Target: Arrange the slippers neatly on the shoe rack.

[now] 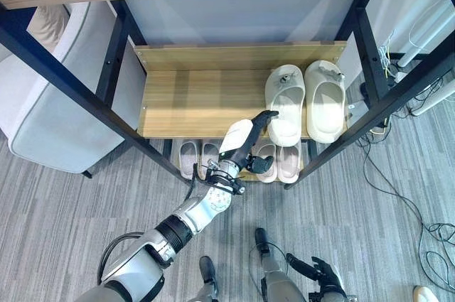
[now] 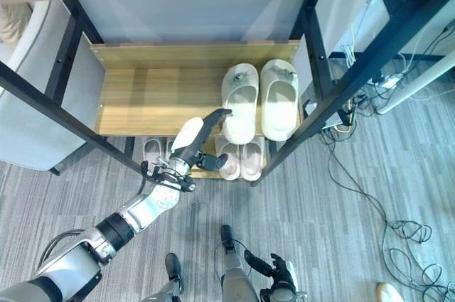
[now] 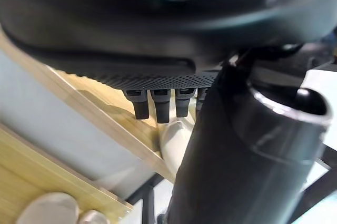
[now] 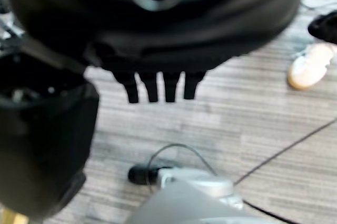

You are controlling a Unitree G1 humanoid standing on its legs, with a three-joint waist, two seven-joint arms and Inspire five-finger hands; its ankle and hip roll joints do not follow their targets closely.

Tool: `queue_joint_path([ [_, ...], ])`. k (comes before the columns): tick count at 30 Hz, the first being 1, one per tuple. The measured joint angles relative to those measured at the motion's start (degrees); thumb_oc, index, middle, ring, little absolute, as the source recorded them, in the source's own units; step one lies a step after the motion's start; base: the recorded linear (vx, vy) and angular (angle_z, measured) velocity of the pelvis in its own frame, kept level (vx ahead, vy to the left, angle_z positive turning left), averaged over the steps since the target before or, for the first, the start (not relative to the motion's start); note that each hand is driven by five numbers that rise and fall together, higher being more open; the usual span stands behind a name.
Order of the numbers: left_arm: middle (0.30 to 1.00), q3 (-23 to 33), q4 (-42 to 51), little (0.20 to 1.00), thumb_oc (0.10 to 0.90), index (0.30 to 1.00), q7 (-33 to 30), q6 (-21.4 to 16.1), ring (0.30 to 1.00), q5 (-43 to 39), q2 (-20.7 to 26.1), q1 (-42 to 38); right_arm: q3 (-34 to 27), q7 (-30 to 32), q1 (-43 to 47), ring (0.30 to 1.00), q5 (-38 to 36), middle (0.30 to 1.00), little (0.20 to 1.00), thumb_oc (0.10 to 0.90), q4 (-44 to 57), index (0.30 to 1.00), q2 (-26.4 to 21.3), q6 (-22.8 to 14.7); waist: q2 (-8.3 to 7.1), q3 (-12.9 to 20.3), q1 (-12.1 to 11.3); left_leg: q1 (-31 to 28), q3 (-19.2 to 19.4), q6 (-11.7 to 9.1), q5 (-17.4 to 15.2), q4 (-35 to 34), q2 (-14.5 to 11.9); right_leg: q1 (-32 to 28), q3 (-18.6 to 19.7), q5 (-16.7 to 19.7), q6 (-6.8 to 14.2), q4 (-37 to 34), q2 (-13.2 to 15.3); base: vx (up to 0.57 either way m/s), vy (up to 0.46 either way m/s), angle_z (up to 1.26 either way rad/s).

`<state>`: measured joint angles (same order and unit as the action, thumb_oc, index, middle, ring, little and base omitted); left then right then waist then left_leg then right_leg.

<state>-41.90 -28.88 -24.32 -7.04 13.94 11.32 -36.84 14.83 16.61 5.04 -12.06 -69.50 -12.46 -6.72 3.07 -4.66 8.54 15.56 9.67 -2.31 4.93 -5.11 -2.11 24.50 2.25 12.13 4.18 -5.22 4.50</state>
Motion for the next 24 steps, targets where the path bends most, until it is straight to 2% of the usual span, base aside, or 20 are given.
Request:
queue_joint_path([
  [10, 0.900, -0.7, -0.3, 0.900, 0.800, 0.900, 0.0, 0.1, 0.900, -0.4, -1.3, -0.6, 1.0, 0.1, 0.1, 0.900, 0.0, 0.900, 0.900, 0.800, 0.0, 0.900, -0.1, 0.0, -0.05, 0.0, 0.1, 0.0, 0.0, 0.0, 0.0, 0.0, 0.1, 0.0, 0.1, 0.0, 0.0, 0.0, 0.0, 0.00, 0.000, 0.00],
  [16, 0.900, -2.5, -6.1, 0.900, 0.800, 0.900, -0.6, 0.6, 0.900, -0.1, -2.1, -4.8, 1.8, 0.1, 0.0, 0.900, 0.0, 0.900, 0.900, 0.800, -0.1, 0.900, 0.3, 0.0, -1.34, 0.9, 0.1, 0.3, 0.2, 0.0, 0.0, 0.0, 0.1, 0.4, 0.3, 0.0, 0.0, 0.0, 0.1, 0.00, 0.000, 0.00],
  [24, 0.900, -3.0, -8.4, 0.900, 0.800, 0.900, -1.6, 1.1, 0.900, 1.9, -2.0, -6.6, 2.7, 0.1, 0.0, 0.900, 0.3, 0.900, 0.900, 0.800, -0.3, 0.900, 0.6, -0.1, -1.84, 2.1, 0.2, 1.1, 0.6, 0.1, -0.1, 0.0, 0.2, 1.4, 0.6, 0.4, -0.5, 0.0, 0.1, 0.01, -0.004, -0.01],
])
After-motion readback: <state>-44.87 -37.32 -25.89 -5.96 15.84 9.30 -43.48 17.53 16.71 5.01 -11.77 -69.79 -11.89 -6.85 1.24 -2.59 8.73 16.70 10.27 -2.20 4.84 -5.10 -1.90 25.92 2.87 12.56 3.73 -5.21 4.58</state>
